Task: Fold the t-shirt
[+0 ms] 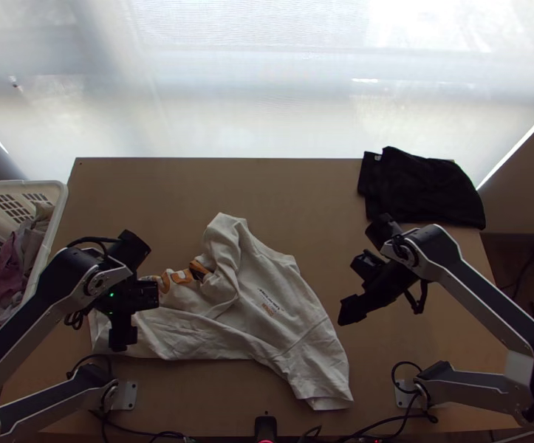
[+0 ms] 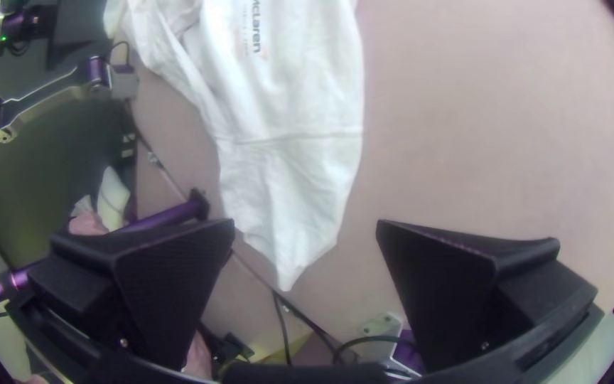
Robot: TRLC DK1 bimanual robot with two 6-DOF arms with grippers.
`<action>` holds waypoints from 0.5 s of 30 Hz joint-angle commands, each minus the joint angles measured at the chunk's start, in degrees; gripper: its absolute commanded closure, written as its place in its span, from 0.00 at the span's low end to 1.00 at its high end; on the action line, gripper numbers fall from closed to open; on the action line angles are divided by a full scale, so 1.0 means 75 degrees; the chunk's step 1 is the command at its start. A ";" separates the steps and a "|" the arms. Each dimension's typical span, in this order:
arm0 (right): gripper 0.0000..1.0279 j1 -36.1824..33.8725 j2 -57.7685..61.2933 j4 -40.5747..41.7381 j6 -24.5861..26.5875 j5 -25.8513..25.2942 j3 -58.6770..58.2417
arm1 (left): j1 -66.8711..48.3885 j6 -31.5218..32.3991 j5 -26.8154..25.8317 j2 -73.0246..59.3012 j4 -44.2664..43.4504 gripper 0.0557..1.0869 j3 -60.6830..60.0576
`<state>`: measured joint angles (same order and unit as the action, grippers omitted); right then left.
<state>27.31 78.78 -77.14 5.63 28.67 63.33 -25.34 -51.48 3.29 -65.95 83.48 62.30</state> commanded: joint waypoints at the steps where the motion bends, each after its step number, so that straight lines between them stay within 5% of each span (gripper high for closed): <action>1: 0.10 0.0320 0.0863 0.0126 0.0363 0.0959 0.0111 | 0.0613 -0.0858 0.0358 0.0098 0.0049 0.05 -0.0280; 7: 0.10 0.0355 0.1718 0.1098 0.0539 0.1463 -0.0042 | 0.0567 -0.0893 0.0393 0.0145 -0.0045 0.05 -0.0479; 15: 0.10 0.0390 0.2199 0.2317 0.0843 0.1334 -0.0510 | 0.0590 -0.0928 0.0393 0.0567 0.0131 0.05 -0.0479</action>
<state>29.93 91.53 -66.02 10.48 38.46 61.63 -21.32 -57.78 6.11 -63.75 83.48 59.18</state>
